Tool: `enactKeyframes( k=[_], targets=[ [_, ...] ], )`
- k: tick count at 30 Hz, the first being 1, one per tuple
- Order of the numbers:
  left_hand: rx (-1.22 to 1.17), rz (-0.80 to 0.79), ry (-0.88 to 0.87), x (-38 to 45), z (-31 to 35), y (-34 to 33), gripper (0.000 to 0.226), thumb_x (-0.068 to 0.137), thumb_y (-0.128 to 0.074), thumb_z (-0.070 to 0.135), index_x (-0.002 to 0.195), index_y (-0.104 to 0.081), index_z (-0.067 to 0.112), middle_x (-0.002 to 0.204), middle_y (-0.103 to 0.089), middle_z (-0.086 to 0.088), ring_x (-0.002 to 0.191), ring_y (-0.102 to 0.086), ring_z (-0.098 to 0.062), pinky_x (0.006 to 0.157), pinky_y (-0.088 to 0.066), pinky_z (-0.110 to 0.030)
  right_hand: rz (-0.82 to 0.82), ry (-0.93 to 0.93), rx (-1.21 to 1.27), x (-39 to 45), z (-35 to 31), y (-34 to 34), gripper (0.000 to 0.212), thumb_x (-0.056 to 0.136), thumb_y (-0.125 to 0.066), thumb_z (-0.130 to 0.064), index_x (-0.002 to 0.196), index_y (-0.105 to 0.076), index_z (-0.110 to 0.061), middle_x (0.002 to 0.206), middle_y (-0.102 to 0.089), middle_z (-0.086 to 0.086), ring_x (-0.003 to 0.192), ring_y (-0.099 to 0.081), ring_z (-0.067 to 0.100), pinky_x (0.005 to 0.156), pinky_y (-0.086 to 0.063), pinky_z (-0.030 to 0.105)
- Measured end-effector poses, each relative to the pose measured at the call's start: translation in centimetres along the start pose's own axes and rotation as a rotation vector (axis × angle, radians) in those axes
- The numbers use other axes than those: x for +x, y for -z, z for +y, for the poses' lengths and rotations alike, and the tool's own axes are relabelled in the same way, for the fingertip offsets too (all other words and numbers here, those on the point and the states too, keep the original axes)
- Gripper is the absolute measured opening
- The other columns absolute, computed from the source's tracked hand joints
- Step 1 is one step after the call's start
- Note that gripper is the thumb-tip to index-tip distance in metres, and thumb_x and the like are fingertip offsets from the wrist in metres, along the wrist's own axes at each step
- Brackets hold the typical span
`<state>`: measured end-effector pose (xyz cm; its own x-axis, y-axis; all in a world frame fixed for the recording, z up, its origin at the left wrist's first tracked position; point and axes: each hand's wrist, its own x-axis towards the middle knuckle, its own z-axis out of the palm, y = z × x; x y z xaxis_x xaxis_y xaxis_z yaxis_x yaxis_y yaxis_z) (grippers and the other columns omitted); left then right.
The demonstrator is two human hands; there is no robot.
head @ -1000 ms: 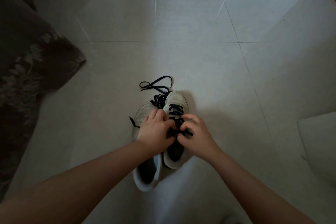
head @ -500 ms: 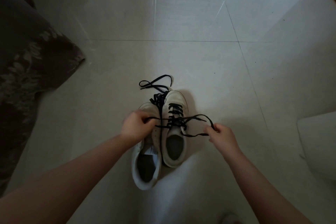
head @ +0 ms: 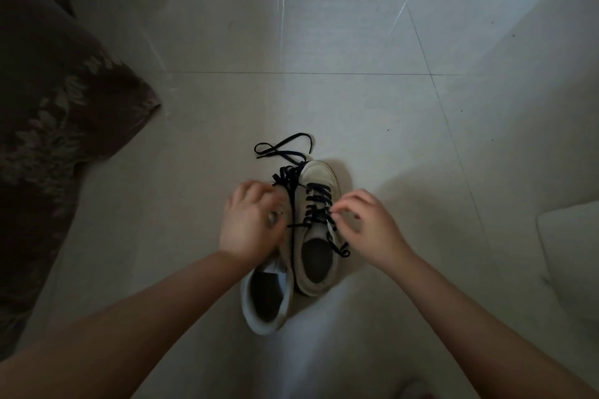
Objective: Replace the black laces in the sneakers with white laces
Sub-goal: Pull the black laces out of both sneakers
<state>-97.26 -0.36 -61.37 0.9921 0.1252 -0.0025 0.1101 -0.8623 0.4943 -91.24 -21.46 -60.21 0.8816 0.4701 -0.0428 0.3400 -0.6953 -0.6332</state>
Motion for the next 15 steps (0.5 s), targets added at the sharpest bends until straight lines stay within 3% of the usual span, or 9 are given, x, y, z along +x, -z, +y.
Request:
enactKeyframes(
  k=[3,7,10,12,15],
  targets=[
    [0.005,-0.121,-0.1,-0.2,1.3,-0.7,0.037,0.077,-0.044,0.051,0.077,-0.072,0.026,0.091,-0.065,0.005,0.107,-0.056,-0.028,0.084,-0.041,-0.041,-0.149,0.126,-0.074,1.8,-2.0,-0.5,0.013,0.084,-0.065,-0.024,0.095,-0.069,-0.019,0.1,-0.057,-0.005,0.095,-0.054,0.011,0.078,-0.044,0.024],
    [-0.009,-0.189,-0.15,-0.7,1.6,-0.1,0.044,0.083,-0.034,0.053,0.068,-0.063,0.023,0.073,-0.06,0.007,0.087,-0.056,-0.021,0.078,-0.033,-0.032,-0.387,0.136,-0.146,3.5,-2.9,-0.4,0.018,0.084,-0.065,-0.021,0.101,-0.068,-0.017,0.105,-0.054,0.0,0.091,-0.046,0.01,0.081,-0.042,0.026],
    [-0.139,-0.358,-0.169,-1.2,2.3,0.5,0.044,0.088,-0.028,0.049,0.068,-0.059,0.025,0.061,-0.059,0.003,0.068,-0.058,-0.02,0.072,-0.033,-0.028,-0.504,0.104,-0.215,4.5,-3.3,0.0,0.017,0.083,-0.066,-0.02,0.1,-0.066,-0.017,0.106,-0.05,-0.003,0.085,-0.042,0.006,0.07,-0.031,0.019],
    [-0.117,-0.382,-0.121,-1.5,2.7,0.1,0.04,0.093,-0.036,0.043,0.078,-0.065,0.021,0.067,-0.065,-0.001,0.067,-0.06,-0.021,0.063,-0.032,-0.024,-0.535,0.061,-0.224,4.9,-3.6,0.1,0.012,0.083,-0.067,-0.018,0.095,-0.065,-0.016,0.102,-0.046,-0.006,0.082,-0.044,0.008,0.068,-0.031,0.019],
    [-0.066,-0.339,0.07,-1.0,2.8,-0.2,0.021,0.092,-0.051,0.041,0.095,-0.062,0.023,0.087,-0.068,0.003,0.085,-0.063,-0.018,0.06,-0.037,-0.025,-0.566,-0.001,-0.193,5.2,-3.8,-0.1,0.008,0.085,-0.064,-0.014,0.093,-0.065,-0.012,0.102,-0.046,-0.002,0.083,-0.049,0.012,0.074,-0.04,0.023]
  ],
)
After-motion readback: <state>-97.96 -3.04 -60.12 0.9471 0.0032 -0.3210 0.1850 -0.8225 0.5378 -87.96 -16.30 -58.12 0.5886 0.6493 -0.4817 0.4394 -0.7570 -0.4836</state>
